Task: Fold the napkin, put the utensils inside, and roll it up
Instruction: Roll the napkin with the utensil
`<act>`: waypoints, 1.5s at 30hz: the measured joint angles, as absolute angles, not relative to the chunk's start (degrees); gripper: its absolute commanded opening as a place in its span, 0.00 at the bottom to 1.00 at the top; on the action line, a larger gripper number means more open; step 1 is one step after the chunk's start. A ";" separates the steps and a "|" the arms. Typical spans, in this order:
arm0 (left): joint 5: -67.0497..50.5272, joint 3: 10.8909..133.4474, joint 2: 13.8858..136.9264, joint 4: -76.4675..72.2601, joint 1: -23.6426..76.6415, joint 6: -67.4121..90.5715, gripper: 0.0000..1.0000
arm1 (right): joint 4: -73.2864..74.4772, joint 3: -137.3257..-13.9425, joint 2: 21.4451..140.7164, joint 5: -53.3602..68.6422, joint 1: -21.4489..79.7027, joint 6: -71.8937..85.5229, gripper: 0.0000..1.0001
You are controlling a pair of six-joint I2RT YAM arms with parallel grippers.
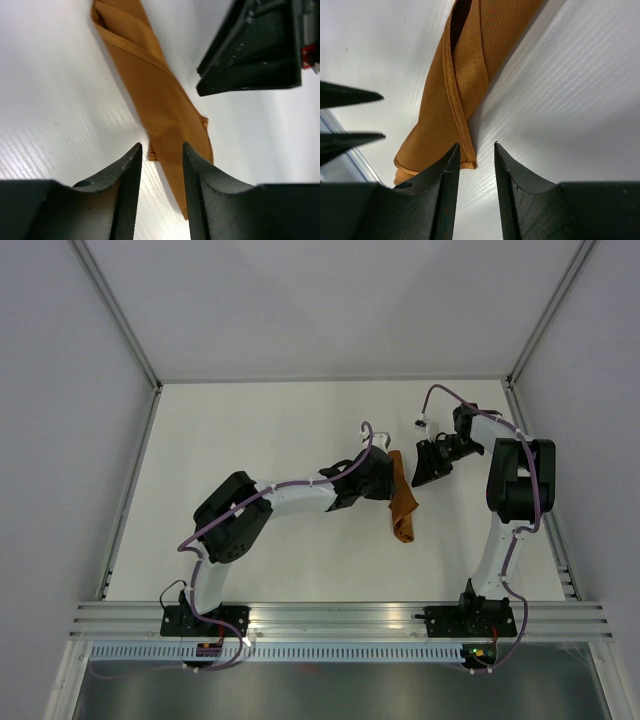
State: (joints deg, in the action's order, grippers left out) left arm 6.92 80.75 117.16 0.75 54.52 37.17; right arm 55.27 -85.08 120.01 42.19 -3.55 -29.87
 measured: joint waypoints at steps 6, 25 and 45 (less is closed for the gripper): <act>10.94 70.74 112.22 -0.67 51.83 40.88 0.43 | 49.54 -77.65 110.32 35.77 -1.08 -27.16 0.39; 12.95 62.76 93.60 -1.56 40.91 43.46 0.47 | 36.27 -76.23 105.60 3.49 19.07 -17.30 0.48; 3.14 63.86 98.10 -4.27 46.89 38.00 0.53 | 38.85 -84.03 106.61 14.20 8.56 -16.32 0.54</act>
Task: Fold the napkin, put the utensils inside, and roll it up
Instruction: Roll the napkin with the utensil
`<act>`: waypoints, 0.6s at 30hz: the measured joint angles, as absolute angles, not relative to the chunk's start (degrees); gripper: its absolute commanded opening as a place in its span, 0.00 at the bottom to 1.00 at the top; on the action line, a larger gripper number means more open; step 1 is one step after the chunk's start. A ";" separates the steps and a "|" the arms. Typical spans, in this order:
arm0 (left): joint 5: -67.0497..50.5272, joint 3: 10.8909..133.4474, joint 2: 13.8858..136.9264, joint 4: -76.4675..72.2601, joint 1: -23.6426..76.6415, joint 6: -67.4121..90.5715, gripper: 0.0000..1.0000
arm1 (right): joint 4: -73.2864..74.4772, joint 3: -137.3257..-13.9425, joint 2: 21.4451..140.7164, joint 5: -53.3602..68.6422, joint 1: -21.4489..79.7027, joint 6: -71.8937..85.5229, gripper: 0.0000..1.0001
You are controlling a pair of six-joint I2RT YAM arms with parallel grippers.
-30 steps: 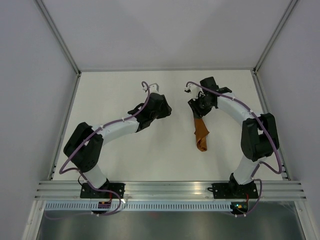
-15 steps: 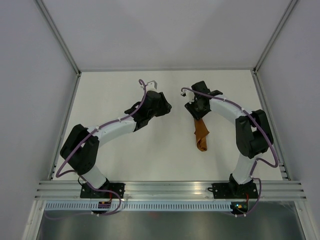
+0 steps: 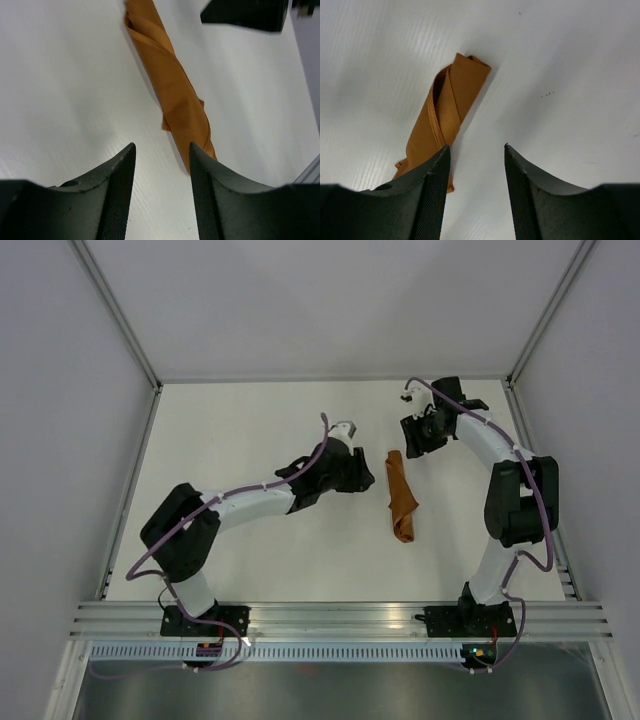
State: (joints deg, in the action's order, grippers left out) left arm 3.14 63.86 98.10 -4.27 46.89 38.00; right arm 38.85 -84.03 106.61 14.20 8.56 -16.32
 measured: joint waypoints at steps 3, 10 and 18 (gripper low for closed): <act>4.14 66.87 102.10 -2.50 51.86 35.27 0.54 | 40.32 -83.48 106.54 17.50 4.29 -16.53 0.53; 15.59 88.33 115.42 8.32 61.60 27.14 0.54 | 42.19 -82.50 106.34 22.26 -4.03 -17.32 0.53; 32.71 110.28 130.21 21.34 69.93 16.53 0.59 | 44.27 -83.18 106.54 27.33 -8.78 -17.93 0.52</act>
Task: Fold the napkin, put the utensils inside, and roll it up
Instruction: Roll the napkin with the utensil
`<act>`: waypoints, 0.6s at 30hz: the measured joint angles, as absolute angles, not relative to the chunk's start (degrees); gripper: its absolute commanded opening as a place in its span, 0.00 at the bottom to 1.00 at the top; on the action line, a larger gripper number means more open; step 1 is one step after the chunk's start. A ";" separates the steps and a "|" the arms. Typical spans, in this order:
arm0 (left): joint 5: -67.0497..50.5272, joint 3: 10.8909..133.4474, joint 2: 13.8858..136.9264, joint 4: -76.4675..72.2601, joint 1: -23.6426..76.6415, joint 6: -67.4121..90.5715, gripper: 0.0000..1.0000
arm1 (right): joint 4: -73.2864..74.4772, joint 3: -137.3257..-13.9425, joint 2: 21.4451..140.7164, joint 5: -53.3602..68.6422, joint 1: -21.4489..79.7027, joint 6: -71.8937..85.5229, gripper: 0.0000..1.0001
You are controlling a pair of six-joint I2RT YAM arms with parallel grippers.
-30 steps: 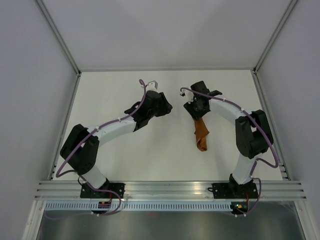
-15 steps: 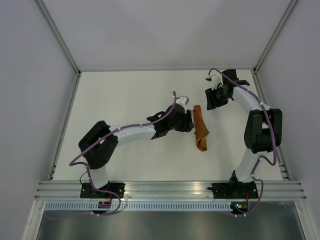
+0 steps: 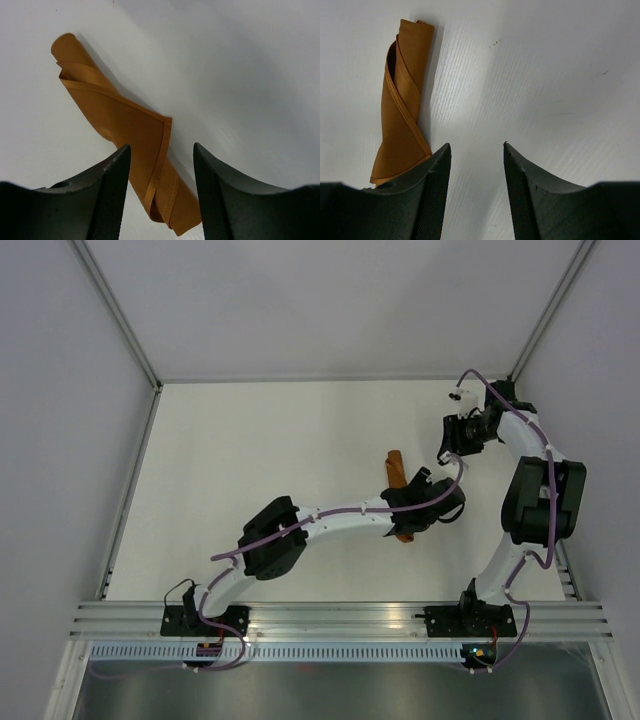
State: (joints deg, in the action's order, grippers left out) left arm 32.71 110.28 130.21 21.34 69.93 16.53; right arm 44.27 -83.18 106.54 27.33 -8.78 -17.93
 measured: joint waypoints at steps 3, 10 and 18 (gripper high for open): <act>36.40 111.61 133.27 24.99 71.68 12.38 0.61 | 44.88 -84.29 107.00 28.73 -10.02 -18.22 0.52; 42.96 113.03 138.21 28.25 73.06 1.08 0.61 | 45.34 -84.58 107.53 30.46 -11.09 -18.55 0.52; 46.59 113.21 139.76 26.00 73.54 -8.29 0.62 | 45.93 -84.58 107.83 31.70 -11.49 -19.16 0.52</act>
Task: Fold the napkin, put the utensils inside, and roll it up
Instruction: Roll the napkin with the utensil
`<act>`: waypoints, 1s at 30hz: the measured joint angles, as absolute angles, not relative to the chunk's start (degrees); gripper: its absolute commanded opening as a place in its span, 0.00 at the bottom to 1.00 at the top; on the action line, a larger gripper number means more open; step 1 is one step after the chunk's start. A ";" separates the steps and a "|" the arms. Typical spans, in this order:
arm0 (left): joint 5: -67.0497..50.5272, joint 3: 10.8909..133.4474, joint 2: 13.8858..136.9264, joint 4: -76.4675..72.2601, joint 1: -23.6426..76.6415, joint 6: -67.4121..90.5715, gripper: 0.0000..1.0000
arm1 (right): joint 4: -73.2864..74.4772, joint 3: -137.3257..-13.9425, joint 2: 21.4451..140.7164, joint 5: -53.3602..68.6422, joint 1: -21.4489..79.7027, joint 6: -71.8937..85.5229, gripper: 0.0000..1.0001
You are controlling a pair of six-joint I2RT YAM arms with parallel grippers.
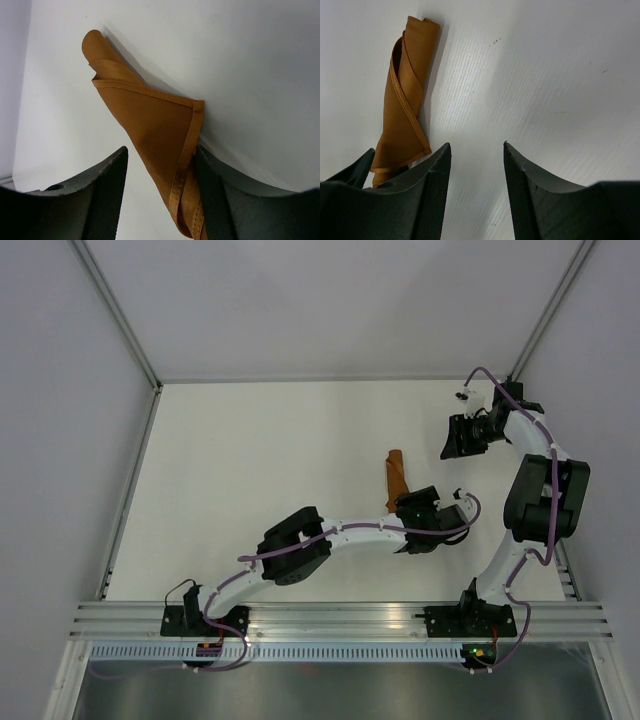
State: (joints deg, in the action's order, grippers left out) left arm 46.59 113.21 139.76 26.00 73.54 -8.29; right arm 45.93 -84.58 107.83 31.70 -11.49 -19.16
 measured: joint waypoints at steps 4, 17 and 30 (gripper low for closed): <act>47.90 113.43 140.73 24.23 73.80 -11.66 0.62 | 46.11 -84.58 107.85 32.23 -12.05 -19.53 0.52; 48.05 113.43 142.89 21.98 73.58 -14.83 0.24 | 47.05 -84.58 107.85 33.19 -12.78 -20.36 0.50; 47.46 110.67 141.10 19.92 70.72 -10.04 0.08 | 47.57 -84.58 107.94 33.45 -13.34 -20.95 0.49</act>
State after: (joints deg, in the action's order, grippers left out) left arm 47.46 110.67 141.10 19.92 70.72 -10.04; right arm 47.57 -84.58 107.94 33.45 -13.34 -20.95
